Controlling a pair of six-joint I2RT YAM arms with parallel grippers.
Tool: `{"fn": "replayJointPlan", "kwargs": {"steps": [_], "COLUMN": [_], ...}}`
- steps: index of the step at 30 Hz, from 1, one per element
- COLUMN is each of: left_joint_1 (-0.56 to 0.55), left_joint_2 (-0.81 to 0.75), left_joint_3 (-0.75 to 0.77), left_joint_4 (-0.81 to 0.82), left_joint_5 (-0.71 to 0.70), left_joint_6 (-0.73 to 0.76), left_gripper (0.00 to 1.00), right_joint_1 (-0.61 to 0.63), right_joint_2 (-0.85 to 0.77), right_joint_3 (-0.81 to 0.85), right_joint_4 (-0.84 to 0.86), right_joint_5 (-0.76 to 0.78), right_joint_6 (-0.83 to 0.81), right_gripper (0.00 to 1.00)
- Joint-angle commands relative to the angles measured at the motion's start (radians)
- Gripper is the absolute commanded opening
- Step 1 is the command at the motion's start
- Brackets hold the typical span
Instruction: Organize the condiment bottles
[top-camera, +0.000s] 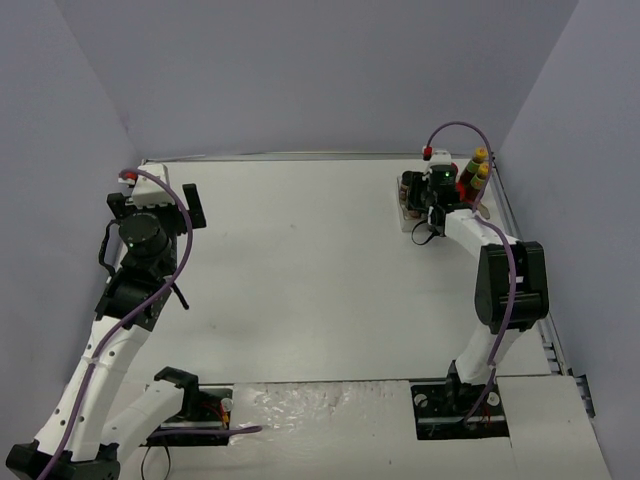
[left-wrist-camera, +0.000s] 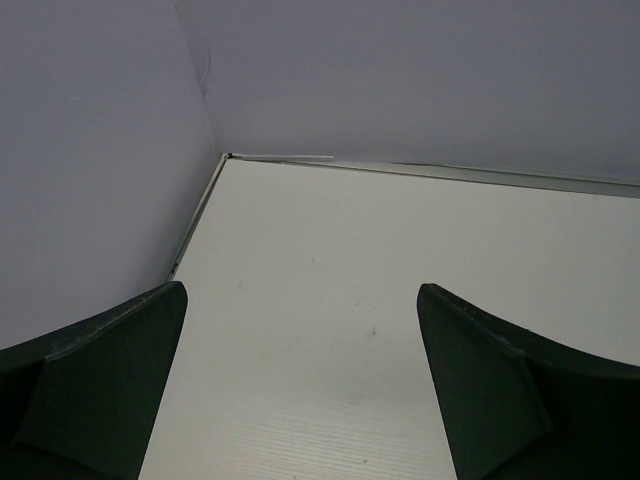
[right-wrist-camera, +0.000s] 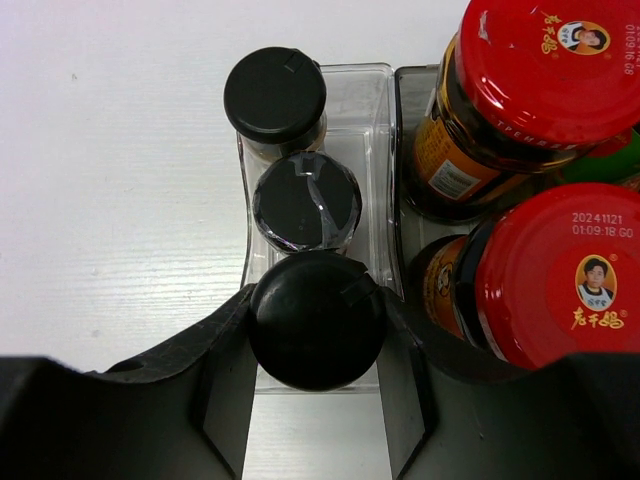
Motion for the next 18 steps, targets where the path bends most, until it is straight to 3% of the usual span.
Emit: {"fn": "replayJointPlan", "kwargs": {"steps": [1,4,8,10,18], "left_joint_1": [0.004,0.004,0.004,0.004,0.004], "left_joint_2": [0.002,0.002,-0.001,-0.002,-0.007], "left_joint_3": [0.019,0.017,0.017,0.016,0.013], "left_joint_4": [0.067,0.068,0.069,0.069,0.071], "left_joint_5": [-0.007,-0.005,-0.004,-0.003,-0.003], "left_joint_6": [0.022,0.022,0.022,0.022,0.025], "left_gripper": [0.97,0.97,0.97,0.97,0.97], "right_joint_1": [-0.005,-0.005,0.0,0.002,0.01], "right_joint_2": [0.005,-0.001,-0.011,-0.017,-0.074], "right_joint_3": [-0.011,-0.022,-0.027,-0.027,-0.026], "right_joint_4": [0.113,0.116,0.106,0.096,0.047], "right_joint_5": [-0.012,-0.012,-0.012,-0.011,0.008], "right_joint_6": [0.009,0.008,-0.001,-0.003,-0.016], "right_gripper": [0.17,0.34,0.38,0.46,0.85]}}
